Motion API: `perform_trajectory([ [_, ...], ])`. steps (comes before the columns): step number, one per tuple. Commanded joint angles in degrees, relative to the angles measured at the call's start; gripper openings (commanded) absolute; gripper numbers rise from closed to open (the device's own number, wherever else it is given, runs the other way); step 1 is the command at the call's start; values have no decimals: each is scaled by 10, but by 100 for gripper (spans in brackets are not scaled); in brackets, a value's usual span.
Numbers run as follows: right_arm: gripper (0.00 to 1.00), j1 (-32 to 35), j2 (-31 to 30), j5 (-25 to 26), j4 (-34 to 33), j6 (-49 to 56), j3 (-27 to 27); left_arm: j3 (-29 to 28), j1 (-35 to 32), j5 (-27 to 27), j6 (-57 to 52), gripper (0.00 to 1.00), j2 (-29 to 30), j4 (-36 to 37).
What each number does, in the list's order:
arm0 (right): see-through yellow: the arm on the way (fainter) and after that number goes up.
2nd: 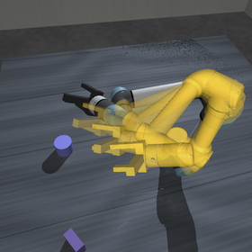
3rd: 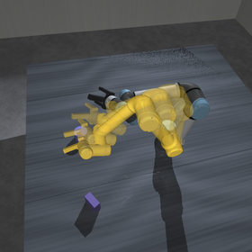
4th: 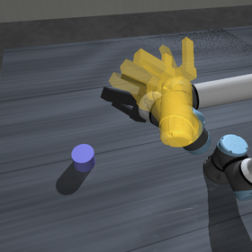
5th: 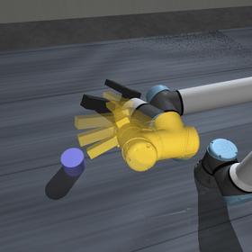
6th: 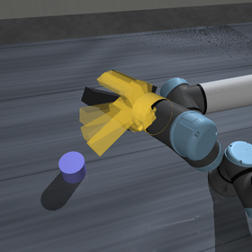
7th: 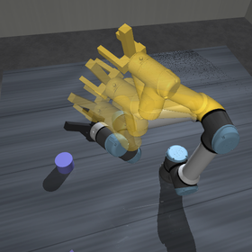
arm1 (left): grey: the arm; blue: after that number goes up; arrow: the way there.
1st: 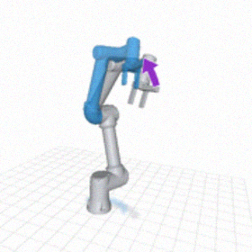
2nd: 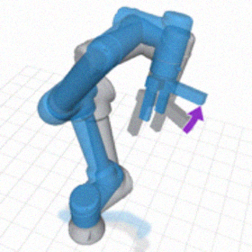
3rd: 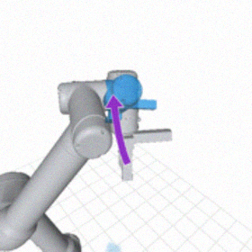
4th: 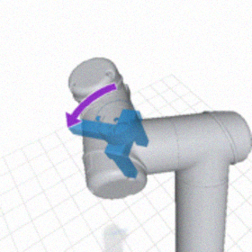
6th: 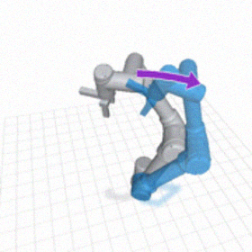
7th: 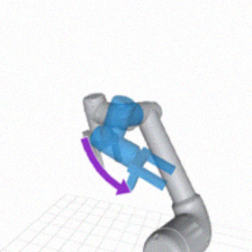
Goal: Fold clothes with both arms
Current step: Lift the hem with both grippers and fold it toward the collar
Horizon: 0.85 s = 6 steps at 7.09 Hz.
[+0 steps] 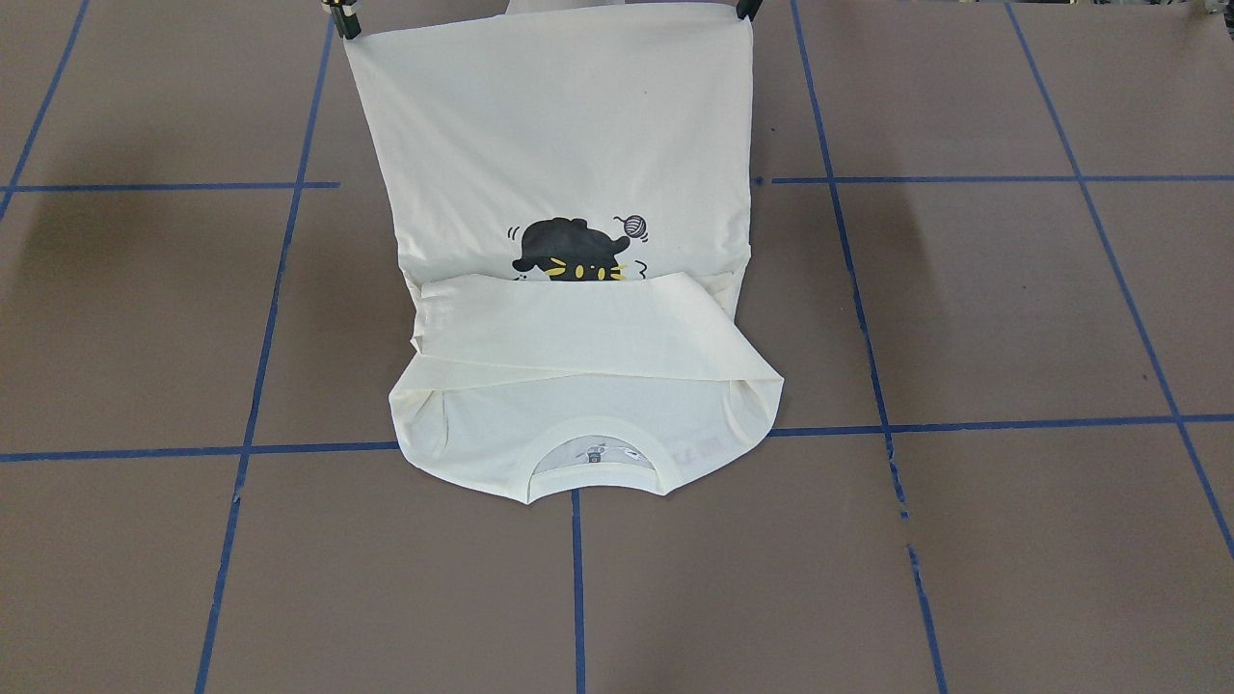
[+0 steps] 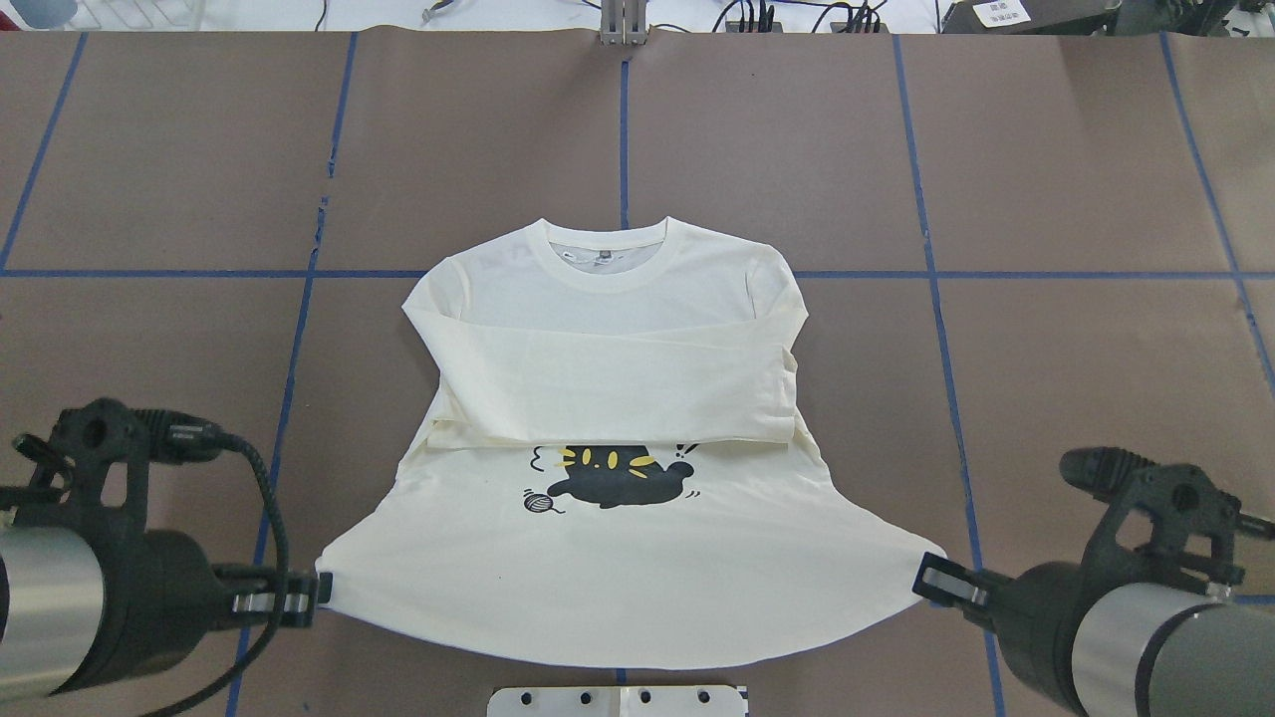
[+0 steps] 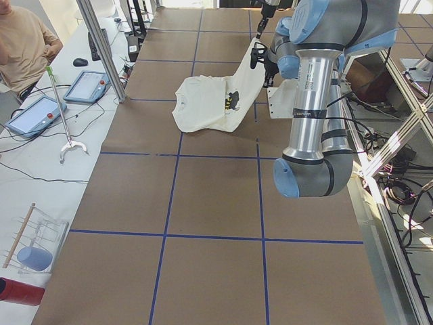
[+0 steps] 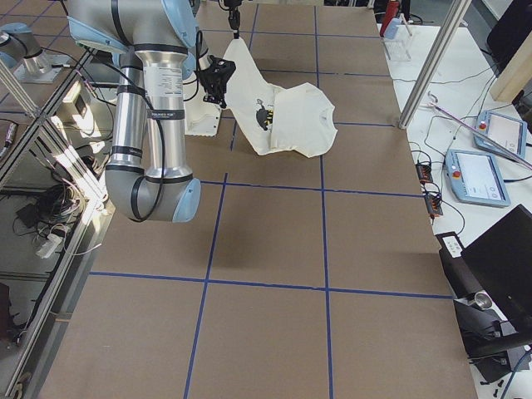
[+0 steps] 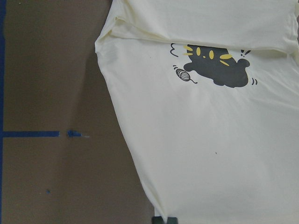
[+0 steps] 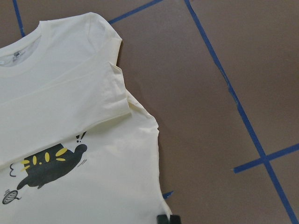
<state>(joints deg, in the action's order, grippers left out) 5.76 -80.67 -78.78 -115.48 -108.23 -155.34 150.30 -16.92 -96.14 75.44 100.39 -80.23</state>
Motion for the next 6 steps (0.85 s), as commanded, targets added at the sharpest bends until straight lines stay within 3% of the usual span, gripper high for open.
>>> perform_trajectory([
  [1, 0, 115, 80, -66, -5, 71, 55, -71, -129, -33, -117, 0, 64, 18],
  [2, 0, 146, 104, -68, -4, 79, 94, -117, -165, -39, -152, 0, 89, 20],
  [4, 0, 212, 167, -73, 15, 138, 220, -220, -204, -38, -193, 0, 139, 10],
  [6, 0, 261, 186, -102, 107, 177, 330, -319, -225, -37, -204, 0, 150, -80],
])
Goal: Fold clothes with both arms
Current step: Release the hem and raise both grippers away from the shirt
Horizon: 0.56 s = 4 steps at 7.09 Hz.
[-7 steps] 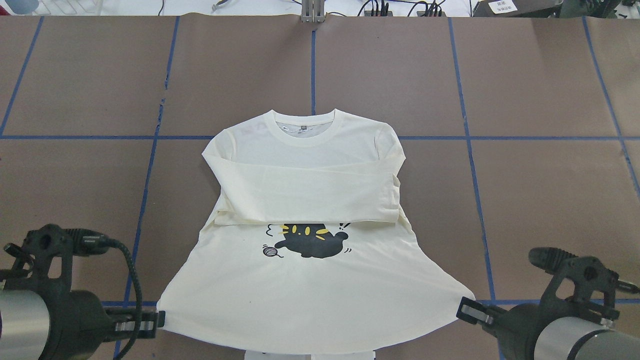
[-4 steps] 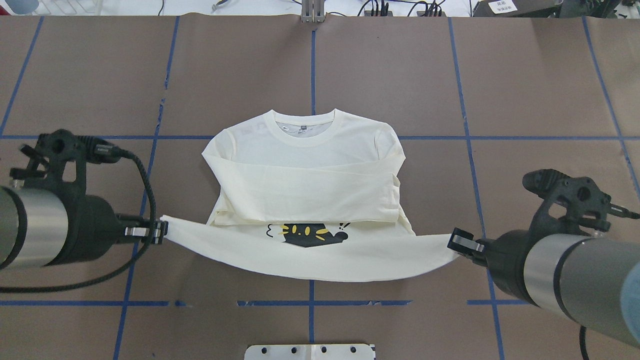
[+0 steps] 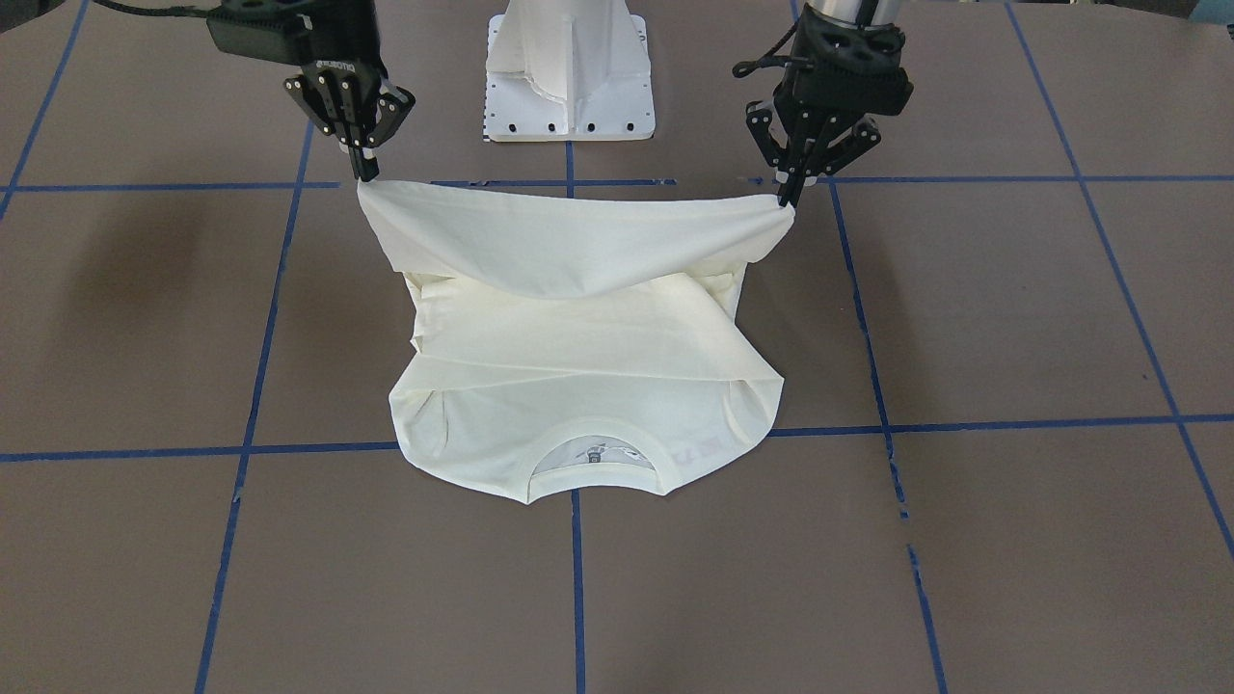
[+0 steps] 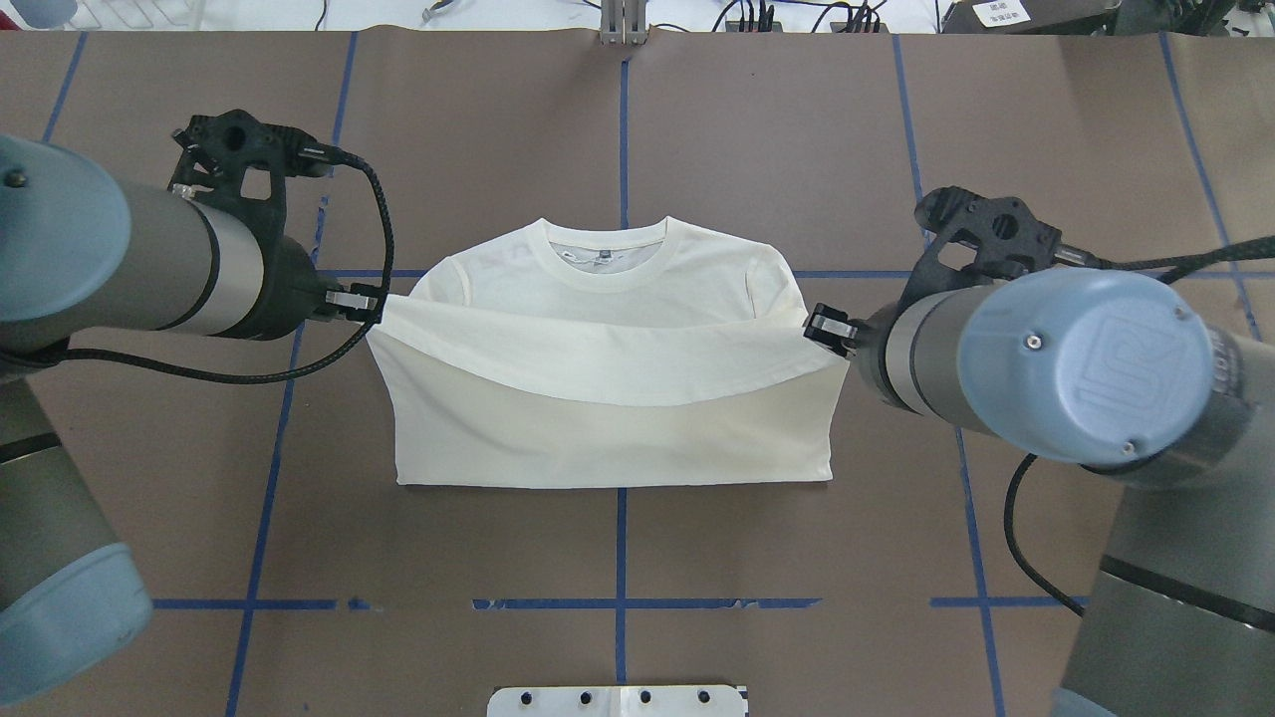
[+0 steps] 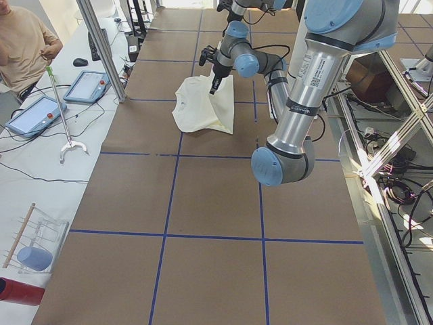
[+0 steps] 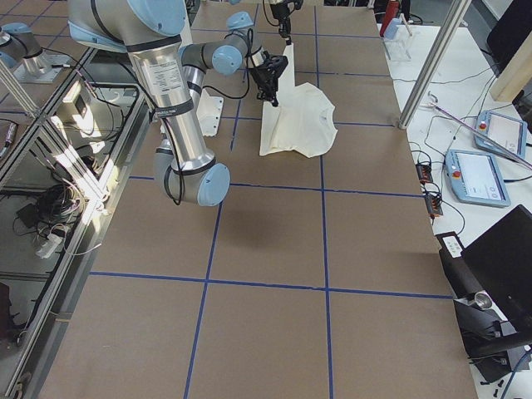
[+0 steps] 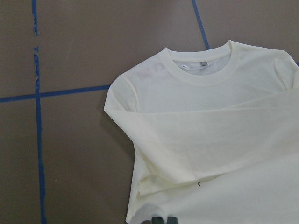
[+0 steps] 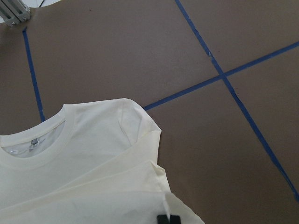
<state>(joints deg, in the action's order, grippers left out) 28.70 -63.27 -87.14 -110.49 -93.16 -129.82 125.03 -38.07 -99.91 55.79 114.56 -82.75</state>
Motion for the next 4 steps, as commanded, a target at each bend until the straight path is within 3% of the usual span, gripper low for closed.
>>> perform_trajectory([
  [1, 0, 50, 12, -18, 123, 46, 142, -122, -24, 2, -16, 0, 11, -115],
  [4, 0, 79, 25, -22, 225, 64, 277, -257, -37, 10, -33, 0, 25, -223],
])
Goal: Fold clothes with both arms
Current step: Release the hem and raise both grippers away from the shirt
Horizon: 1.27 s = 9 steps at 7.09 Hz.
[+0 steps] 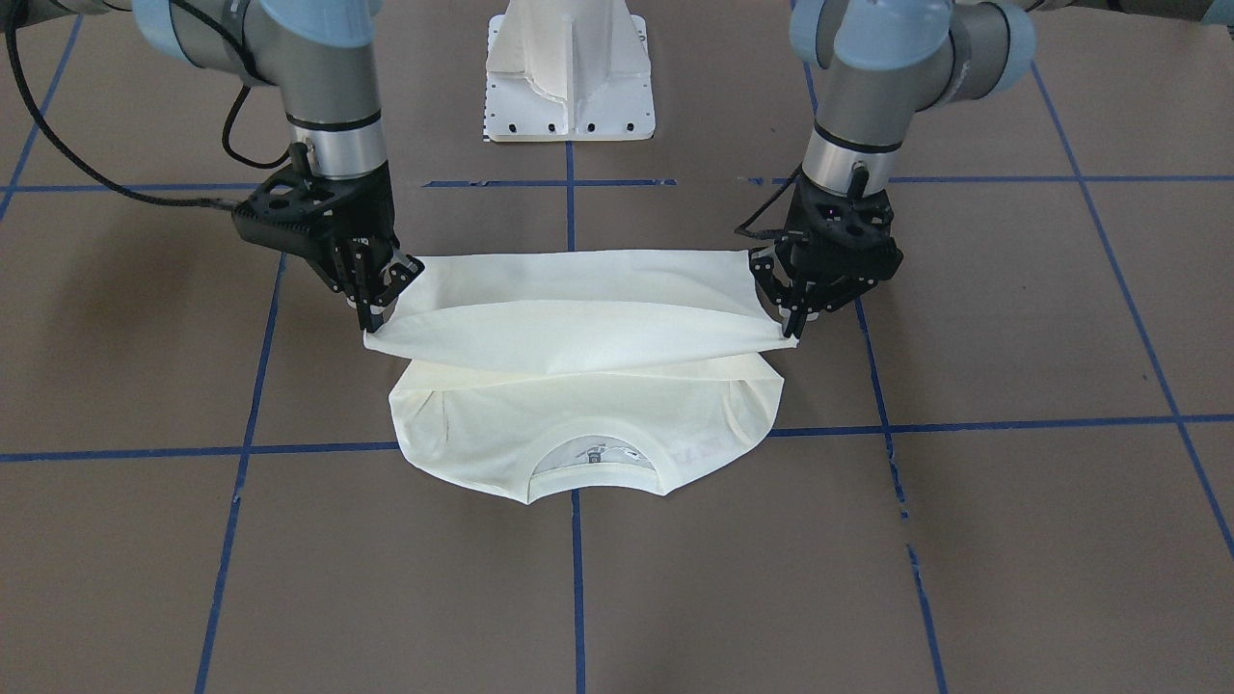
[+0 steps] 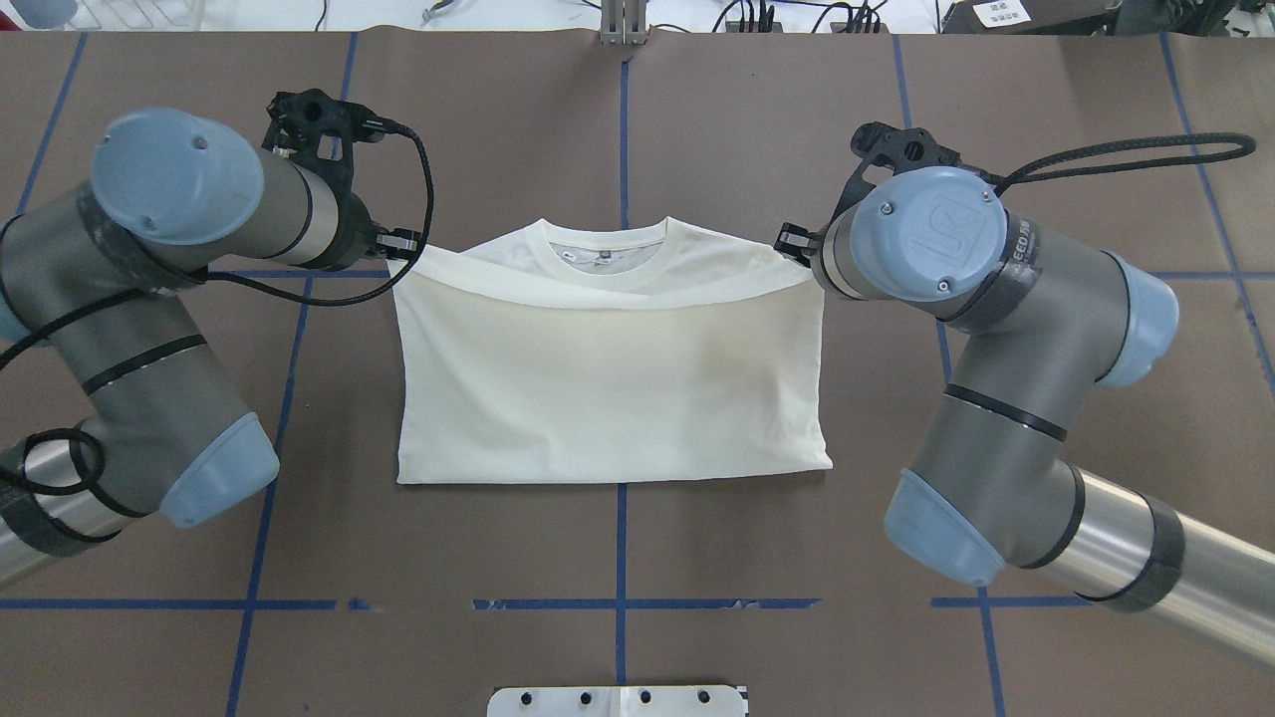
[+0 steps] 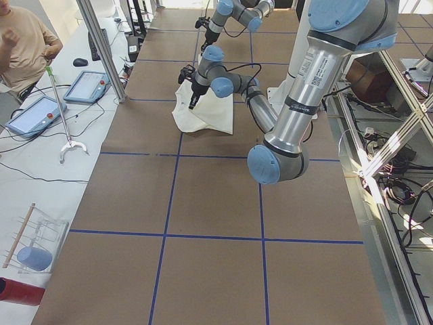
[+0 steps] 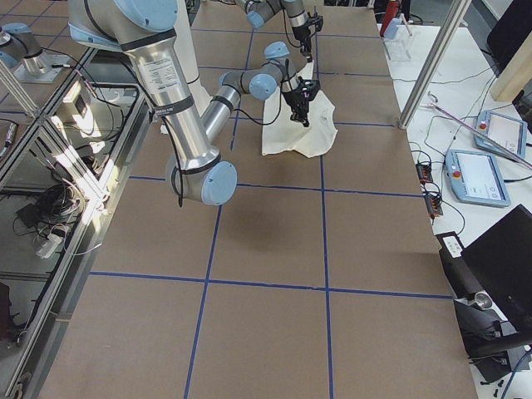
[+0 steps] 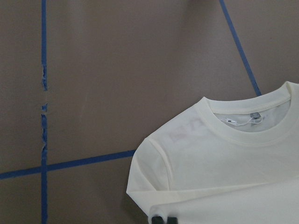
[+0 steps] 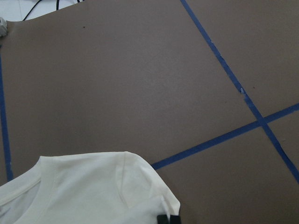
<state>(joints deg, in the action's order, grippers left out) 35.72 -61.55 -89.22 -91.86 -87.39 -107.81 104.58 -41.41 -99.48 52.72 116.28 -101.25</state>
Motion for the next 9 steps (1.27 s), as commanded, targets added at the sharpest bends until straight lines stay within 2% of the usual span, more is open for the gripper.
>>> perform_trajectory([
  [1, 0, 8, 16, -2, 67, 6, 93, -88, -3, 12, -3, 0, 25, -49],
  [3, 0, 4, 18, -2, 91, 6, 124, -154, 2, 12, -3, 0, 49, -91],
  [5, 0, 1, 19, -2, 92, 7, 141, -176, 10, 12, -3, 0, 50, -112],
  [6, 20, -2, 19, -2, 92, 8, 143, -176, 12, 11, -2, 9, 50, -112],
  [7, 99, -6, 24, 1, 92, 26, 160, -171, 15, 11, -3, 99, 47, -112],
  [8, 100, -3, 34, -13, 92, 55, 152, -149, 15, 7, -4, 100, 44, -111],
  [9, 100, 14, 30, -70, 93, 109, 134, -108, 17, 1, -14, 100, 34, -105],
])
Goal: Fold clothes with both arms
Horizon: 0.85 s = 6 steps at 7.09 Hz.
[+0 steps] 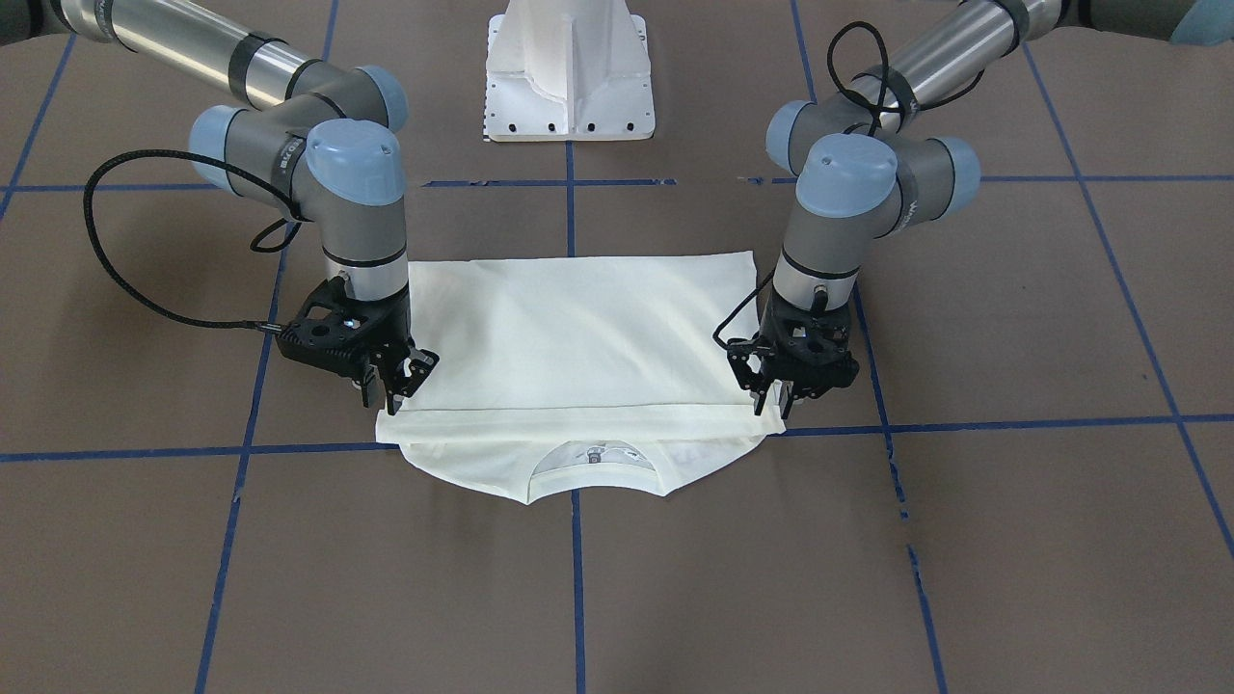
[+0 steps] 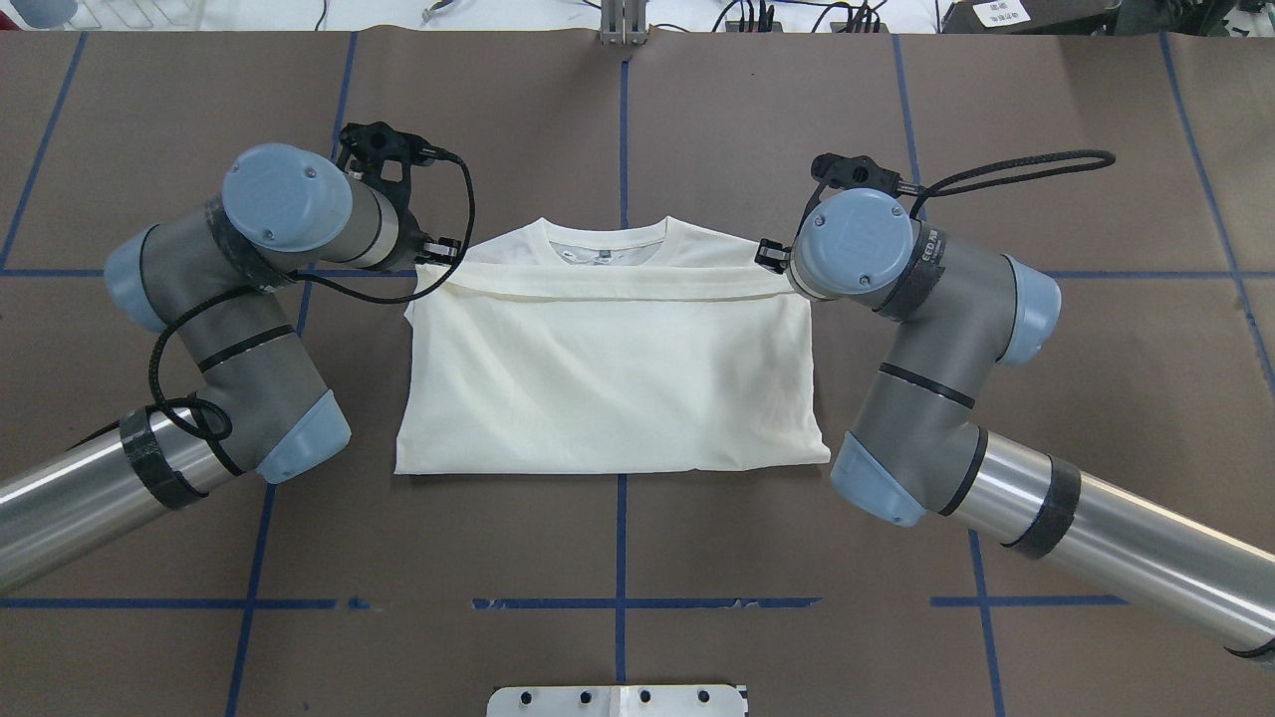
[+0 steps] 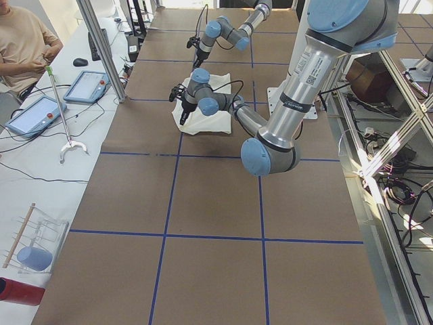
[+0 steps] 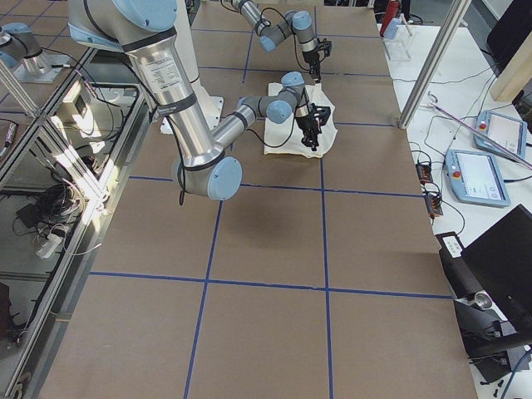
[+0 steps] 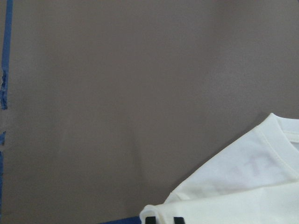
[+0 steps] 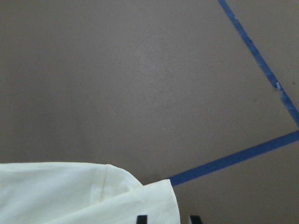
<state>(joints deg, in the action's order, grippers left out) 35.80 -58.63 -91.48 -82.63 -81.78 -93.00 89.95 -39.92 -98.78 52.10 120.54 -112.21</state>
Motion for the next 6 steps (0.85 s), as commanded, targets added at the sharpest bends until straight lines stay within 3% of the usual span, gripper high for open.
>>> perform_trajectory([
  [1, 100, 30, -14, -83, 1, 85, -37, 77, 3, -24, -8, 100, -49, -3],
  [3, 100, 36, -36, -90, 1, 109, -60, 132, 65, -15, 45, 100, -134, -93],
  [4, 100, 38, -37, -101, 3, 109, -63, 138, 93, 10, 76, 97, -144, -116],
  [5, 100, 38, -61, -102, 55, 109, -64, 141, 124, 32, 124, 77, -150, -116],
  [6, 100, 38, -88, -109, 114, 111, -64, 143, 153, 52, 147, 69, -158, -116],
])
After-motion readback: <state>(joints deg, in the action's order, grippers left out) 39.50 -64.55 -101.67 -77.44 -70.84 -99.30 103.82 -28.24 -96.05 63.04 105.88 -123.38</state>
